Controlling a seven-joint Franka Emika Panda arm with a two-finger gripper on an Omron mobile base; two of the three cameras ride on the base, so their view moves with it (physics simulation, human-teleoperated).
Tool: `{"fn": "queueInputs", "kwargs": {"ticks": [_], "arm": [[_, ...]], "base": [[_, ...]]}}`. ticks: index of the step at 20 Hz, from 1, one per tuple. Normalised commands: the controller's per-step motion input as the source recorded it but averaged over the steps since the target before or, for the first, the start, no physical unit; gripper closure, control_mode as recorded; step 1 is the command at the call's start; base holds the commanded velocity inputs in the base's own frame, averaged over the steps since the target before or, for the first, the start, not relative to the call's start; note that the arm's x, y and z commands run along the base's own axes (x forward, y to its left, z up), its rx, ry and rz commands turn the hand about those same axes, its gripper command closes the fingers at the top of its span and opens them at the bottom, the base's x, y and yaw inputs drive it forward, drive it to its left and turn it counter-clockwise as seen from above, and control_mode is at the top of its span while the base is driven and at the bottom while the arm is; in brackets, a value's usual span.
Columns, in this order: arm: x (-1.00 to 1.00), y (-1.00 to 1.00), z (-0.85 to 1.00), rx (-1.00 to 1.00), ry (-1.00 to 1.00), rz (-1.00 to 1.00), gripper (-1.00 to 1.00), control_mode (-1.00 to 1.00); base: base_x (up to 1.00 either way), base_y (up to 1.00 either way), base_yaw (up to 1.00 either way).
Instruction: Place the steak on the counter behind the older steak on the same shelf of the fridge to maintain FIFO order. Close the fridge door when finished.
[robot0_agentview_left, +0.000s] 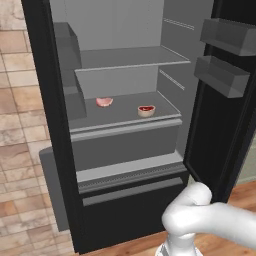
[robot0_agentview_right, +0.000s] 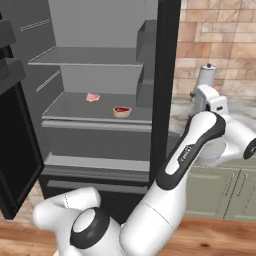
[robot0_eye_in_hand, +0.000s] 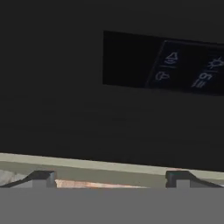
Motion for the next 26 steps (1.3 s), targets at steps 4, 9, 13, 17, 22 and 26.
{"fn": "queueInputs", "kwargs": {"ticks": [4, 9, 13, 17, 22, 26], "arm": [[0.33, 0.74, 0.00, -0.02, 0.00, 0.00, -1.00, -1.00], [0.05, 0.80, 0.35, -0.07, 0.00, 0.00, -1.00, -1.00], [0.08, 0.90, 0.37, -0.11, 0.00, 0.00, -1.00, -1.00], [0.09, 0.94, 0.43, -0.10, 0.00, 0.00, -1.00, -1.00], [0.09, 0.98, 0.27, -0.11, 0.00, 0.00, -1.00, -1.00], [0.37, 0.99, 0.04, -0.07, 0.00, -0.05, -1.00, -1.00]], "base": [[0.00, 0.00, 0.00], [0.00, 0.00, 0.00], [0.00, 0.00, 0.00], [0.00, 0.00, 0.00], [0.00, 0.00, 0.00], [0.00, 0.00, 0.00]]}}
